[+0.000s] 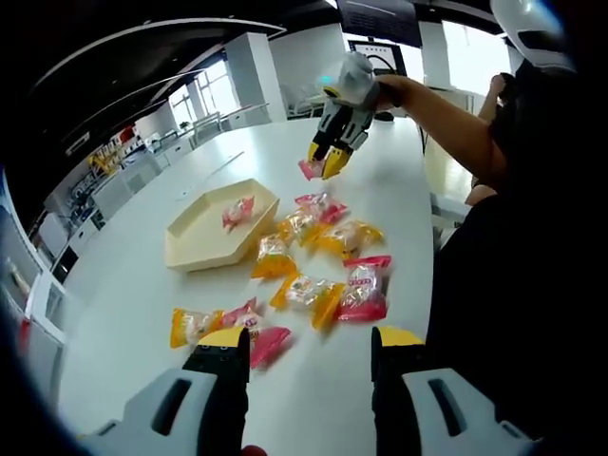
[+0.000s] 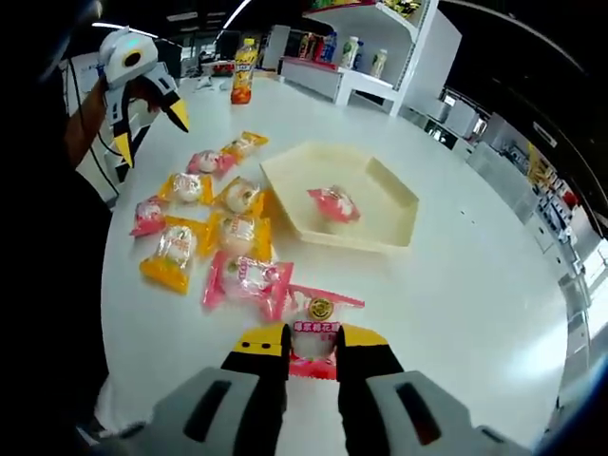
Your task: Pick up the marshmallows scattered on the table and place them into the bowl on the table
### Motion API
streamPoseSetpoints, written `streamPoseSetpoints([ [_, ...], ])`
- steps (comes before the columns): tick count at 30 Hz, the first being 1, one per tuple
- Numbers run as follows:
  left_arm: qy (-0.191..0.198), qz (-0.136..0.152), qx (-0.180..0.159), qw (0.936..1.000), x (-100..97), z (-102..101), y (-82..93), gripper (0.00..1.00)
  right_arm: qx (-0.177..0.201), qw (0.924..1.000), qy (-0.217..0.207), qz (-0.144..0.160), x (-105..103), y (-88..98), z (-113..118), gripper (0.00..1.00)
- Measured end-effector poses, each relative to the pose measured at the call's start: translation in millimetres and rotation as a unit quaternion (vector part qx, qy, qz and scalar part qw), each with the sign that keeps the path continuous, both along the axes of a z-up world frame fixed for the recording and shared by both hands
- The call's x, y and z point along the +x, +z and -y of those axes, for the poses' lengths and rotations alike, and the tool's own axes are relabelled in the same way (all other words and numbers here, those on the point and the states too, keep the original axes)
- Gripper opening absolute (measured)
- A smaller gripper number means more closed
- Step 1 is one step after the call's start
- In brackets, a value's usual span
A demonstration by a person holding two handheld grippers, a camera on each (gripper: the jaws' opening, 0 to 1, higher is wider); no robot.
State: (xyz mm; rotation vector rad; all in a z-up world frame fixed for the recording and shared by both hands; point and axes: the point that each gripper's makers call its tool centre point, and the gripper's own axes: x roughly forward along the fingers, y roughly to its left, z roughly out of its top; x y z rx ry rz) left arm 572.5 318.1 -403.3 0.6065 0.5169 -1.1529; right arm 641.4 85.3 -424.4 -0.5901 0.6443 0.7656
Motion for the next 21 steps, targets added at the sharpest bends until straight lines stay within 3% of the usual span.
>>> streamPoseSetpoints([
  [21,0.011,0.000,0.001,0.9999,4.4,-1.3,0.1,0.50,0.027,0.9987,-0.012,0.041,16.8,11.2,2.2,0.19],
])
